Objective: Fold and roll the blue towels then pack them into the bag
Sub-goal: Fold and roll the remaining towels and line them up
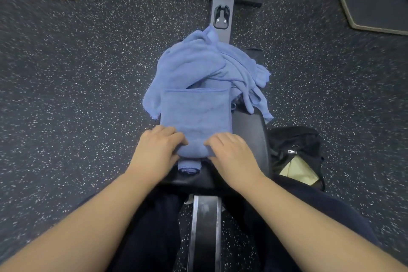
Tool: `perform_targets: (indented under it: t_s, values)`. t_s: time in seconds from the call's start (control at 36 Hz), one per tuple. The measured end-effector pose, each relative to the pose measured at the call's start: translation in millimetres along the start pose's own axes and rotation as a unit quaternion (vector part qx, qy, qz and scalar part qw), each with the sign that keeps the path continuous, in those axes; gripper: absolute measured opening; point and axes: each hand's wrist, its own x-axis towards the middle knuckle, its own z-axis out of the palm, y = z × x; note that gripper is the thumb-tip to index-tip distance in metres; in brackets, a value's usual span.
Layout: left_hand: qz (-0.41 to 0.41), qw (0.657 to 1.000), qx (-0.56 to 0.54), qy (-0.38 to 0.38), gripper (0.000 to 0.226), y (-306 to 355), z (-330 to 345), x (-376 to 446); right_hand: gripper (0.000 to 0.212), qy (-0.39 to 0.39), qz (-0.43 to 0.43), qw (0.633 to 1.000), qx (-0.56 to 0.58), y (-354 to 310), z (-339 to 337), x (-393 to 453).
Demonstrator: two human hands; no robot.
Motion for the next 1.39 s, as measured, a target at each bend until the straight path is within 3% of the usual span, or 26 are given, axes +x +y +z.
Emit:
perform_targets:
  t_s: [0.14, 0.25, 0.33, 0.39, 0.53, 0.67, 0.83, 1.06, 1.17, 1.39]
  values:
    - [-0.029, 0.997, -0.068, -0.034, 0.037, -5.4, -2.6, 2.8, 0.040, -0.029, 0.012, 0.998, 0.046, 4.8, -0.9, 0.8]
    - [-0.007, 0.998, -0.056, -0.020, 0.034, -9.2, 2.4, 4.3, 0.030, -0.048, 0.013, 0.998, 0.041, 7.9, 0.0, 5.5]
    - [-0.005, 0.999, -0.021, 0.029, 0.026, -8.8, 9.7, 2.2, 0.021, -0.012, 0.003, 1.000, 0.019, 12.1, 8.1, 7.0]
    - [-0.007, 0.999, -0.022, 0.043, 0.038, -7.4, 10.1, 1.8, 0.020, 0.012, 0.002, 1.000, -0.004, 13.3, 14.0, 7.8]
    - [-0.007, 0.996, -0.047, 0.070, 0.044, -5.0, 10.0, 5.8, 0.030, 0.046, 0.026, 0.999, 0.000, 10.9, 20.5, 5.5]
    - [0.011, 0.992, -0.060, 0.107, 0.023, 10.8, 7.4, 5.1, 0.029, 0.075, 0.053, 0.996, 0.001, 6.7, 21.7, 8.7]
    - [-0.006, 0.992, -0.026, 0.125, 0.019, 18.4, 18.0, 7.0, 0.032, 0.073, 0.072, 0.995, 0.018, 7.6, 24.7, 11.8]
    - [-0.007, 0.995, 0.026, 0.098, 0.042, 24.0, 17.1, 3.6, 0.033, 0.092, 0.103, 0.989, 0.054, 11.5, 21.5, 13.4]
    - [-0.017, 0.994, 0.041, 0.095, 0.058, 25.0, 19.6, 6.1, 0.014, 0.143, 0.066, 0.986, 0.047, 7.8, 14.0, 14.1]
    - [-0.024, 0.991, 0.040, 0.124, 0.049, 23.3, 23.6, 10.2, 0.021, 0.135, 0.014, 0.988, 0.069, 1.6, 17.8, 11.6]
